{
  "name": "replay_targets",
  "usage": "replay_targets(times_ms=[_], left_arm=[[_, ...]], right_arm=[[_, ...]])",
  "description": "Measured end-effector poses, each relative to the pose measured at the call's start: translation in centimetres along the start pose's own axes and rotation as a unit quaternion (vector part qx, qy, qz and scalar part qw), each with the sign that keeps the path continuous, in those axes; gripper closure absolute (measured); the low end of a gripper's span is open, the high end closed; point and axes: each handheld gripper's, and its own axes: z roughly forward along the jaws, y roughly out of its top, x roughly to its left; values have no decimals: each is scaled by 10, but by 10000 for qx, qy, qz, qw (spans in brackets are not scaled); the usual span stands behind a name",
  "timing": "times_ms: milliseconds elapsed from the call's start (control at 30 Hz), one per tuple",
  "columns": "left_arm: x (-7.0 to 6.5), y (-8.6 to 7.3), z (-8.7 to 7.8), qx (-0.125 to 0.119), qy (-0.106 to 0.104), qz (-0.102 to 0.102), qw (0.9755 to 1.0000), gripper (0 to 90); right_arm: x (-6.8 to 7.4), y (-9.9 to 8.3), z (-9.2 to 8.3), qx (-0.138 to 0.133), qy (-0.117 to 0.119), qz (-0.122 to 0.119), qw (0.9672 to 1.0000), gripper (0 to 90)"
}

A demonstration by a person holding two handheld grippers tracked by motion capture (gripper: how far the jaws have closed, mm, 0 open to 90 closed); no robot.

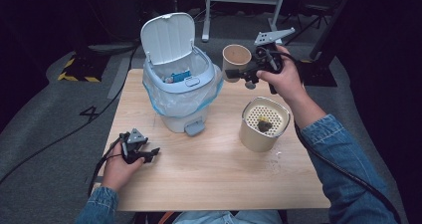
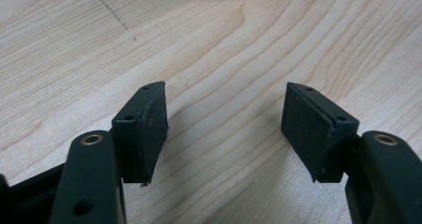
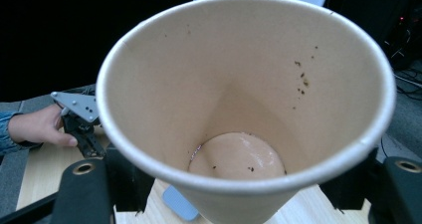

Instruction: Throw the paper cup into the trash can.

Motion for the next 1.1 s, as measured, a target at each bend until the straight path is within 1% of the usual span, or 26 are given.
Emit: replay_targets(times_ms=[133,300,367,467,567,633,867,1033,1100], left_arm=[[0,0,0,7,8,7,10000,352],[0,0,0,8,9,9,10000,351],[0,0,0,7,2,12,10000,351],[0,0,0,-2,1,-6,10000,351],[-1,0,0,-3,2,-17,10000,351],[0,0,0,8,5,1,10000,351],[0,0,0,7,7,1,10000,351],[0,0,0,1,7,1,10000,351],[0,0,0,6,6,2,10000,351]], right_arm=[[-1,10,12,6,22,-31,10000,286],[0,24,29,-30,31,13,10000,285],[1,30,37,-40,21,7,10000,284],[3,37,51,-84,68,34,9999,283],[4,42,66,-38,102,63,9999,283],[4,43,76,5,72,45,10000,282],[4,43,101,68,77,135,9999,280],[4,42,112,174,81,182,9997,279],[5,42,114,280,60,173,9994,278]])
